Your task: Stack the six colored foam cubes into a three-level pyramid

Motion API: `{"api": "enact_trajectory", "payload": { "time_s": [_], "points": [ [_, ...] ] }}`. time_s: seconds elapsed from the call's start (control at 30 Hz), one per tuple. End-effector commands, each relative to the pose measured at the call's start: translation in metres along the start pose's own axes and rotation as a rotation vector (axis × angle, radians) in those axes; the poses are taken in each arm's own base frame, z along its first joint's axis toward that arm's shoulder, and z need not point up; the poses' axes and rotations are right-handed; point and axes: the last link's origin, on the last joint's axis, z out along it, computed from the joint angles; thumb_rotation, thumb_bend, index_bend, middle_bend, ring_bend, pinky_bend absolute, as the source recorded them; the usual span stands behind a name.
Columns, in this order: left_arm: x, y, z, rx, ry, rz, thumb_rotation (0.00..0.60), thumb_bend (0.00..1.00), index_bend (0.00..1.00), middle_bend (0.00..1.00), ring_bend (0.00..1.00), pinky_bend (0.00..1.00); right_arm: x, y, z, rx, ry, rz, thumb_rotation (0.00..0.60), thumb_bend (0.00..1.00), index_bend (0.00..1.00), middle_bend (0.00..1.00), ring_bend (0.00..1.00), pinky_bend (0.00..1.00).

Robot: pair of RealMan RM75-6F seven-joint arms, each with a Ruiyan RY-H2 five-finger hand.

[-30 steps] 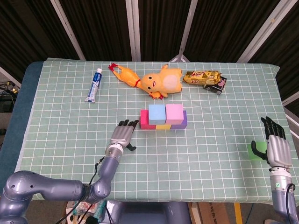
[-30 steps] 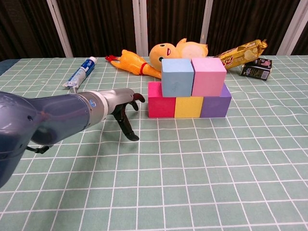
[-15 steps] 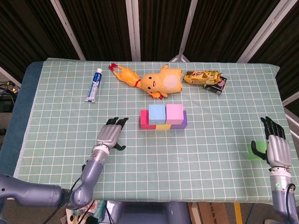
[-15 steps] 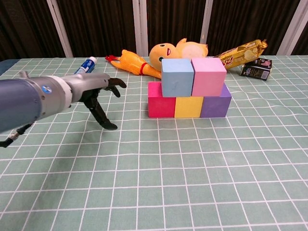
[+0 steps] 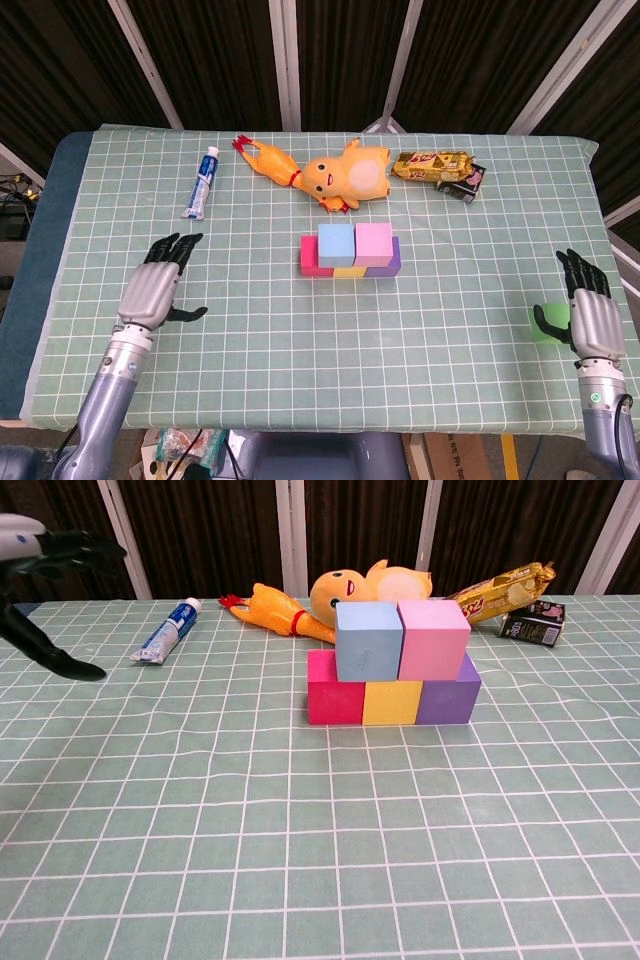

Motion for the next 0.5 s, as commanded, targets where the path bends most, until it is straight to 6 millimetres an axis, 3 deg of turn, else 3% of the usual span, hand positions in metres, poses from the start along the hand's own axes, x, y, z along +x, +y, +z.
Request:
{"api": "enact_trajectory", "payload": {
  "time_s": [0.03, 0.27, 0.5],
  "points": [
    [0.013, -0.015, -0.026, 0.014, 0.052, -0.041, 0.600, 0.13, 0.00, 0.05, 0.01, 0.03, 0.000, -0.001, -0.002, -0.002, -0.031, -0.024, 0.600, 0.33, 0.00, 0.00, 0.00, 0.00],
    [0.026, -0.034, -0.053, 0.034, 0.143, -0.041, 0.600, 0.13, 0.00, 0.04, 0.00, 0.03, 0.002, 0.000, -0.001, -0.035, -0.098, -0.057, 0.600, 0.31, 0.00, 0.00, 0.00, 0.00],
    [0.038, -0.044, -0.059, 0.048, 0.164, -0.067, 0.600, 0.13, 0.00, 0.04, 0.00, 0.03, -0.004, 0.011, 0.003, -0.093, -0.201, -0.133, 0.600, 0.31, 0.00, 0.00, 0.00, 0.00]
  ]
}}
